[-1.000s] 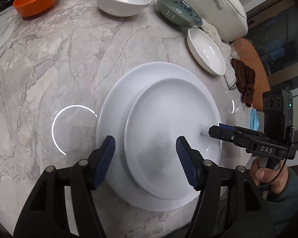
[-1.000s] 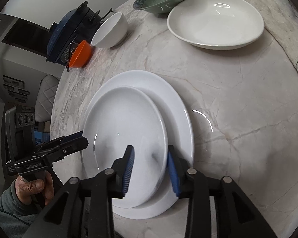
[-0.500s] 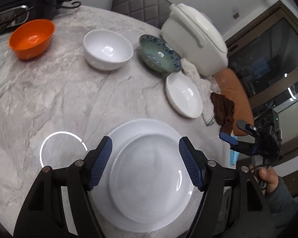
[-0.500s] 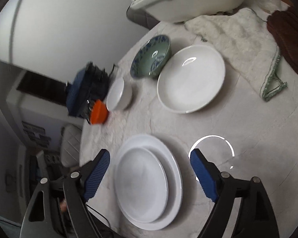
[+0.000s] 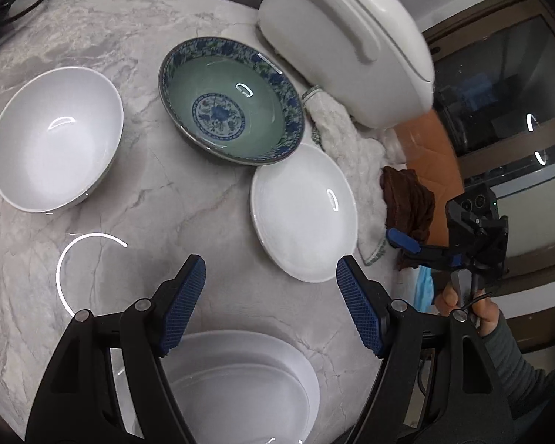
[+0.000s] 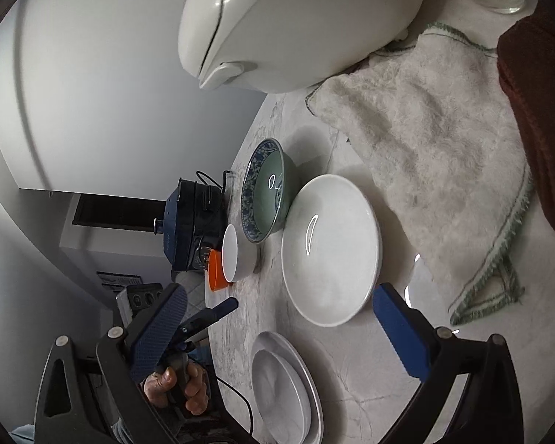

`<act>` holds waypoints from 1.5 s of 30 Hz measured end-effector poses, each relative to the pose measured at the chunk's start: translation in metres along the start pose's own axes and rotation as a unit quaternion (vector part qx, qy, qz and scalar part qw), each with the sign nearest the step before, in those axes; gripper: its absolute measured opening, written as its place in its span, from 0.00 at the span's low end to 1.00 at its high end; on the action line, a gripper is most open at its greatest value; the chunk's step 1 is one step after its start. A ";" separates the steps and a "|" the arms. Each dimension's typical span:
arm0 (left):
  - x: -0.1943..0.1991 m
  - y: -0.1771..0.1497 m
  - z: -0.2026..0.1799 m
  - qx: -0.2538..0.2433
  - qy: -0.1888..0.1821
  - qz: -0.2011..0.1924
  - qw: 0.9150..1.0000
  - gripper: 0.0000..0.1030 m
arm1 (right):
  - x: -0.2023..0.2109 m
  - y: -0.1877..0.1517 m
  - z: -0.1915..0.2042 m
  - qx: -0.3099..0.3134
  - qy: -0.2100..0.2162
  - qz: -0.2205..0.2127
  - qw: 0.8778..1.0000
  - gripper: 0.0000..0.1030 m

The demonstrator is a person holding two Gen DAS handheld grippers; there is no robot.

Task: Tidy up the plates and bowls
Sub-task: 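Move both tools to the small white plate beside the patterned bowl, then close both tools on the rim of the small white plate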

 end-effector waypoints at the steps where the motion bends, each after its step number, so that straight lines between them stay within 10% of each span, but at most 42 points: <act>1: -0.007 0.002 0.001 0.001 0.000 0.003 1.000 0.70 | -0.003 0.008 -0.005 -0.005 -0.009 0.001 1.000 0.92; 10: -0.054 0.017 0.005 -0.003 0.019 0.028 0.999 0.70 | -0.023 0.032 -0.018 -0.003 -0.026 0.066 0.997 0.62; 24: -0.086 0.023 0.003 -0.001 0.014 0.055 0.998 0.67 | -0.032 0.045 -0.039 -0.001 -0.065 0.107 0.992 0.49; 34: -0.096 0.024 0.002 -0.009 0.010 0.072 0.997 0.30 | -0.037 0.041 -0.051 0.022 -0.110 0.132 0.985 0.38; 45: -0.098 0.023 0.011 0.009 -0.004 0.073 0.997 0.24 | -0.048 0.040 -0.050 0.032 -0.138 0.136 0.981 0.20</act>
Point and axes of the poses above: each gripper's, at about its wrist camera, not at the fingertips, and x roughly against the way its jaws point, z to its left, y to its top, the point moved 9 cm from there along -x, roughly the way its jaws point, and after that the axes turned 15 degrees about -x, right-handed, at the moved point
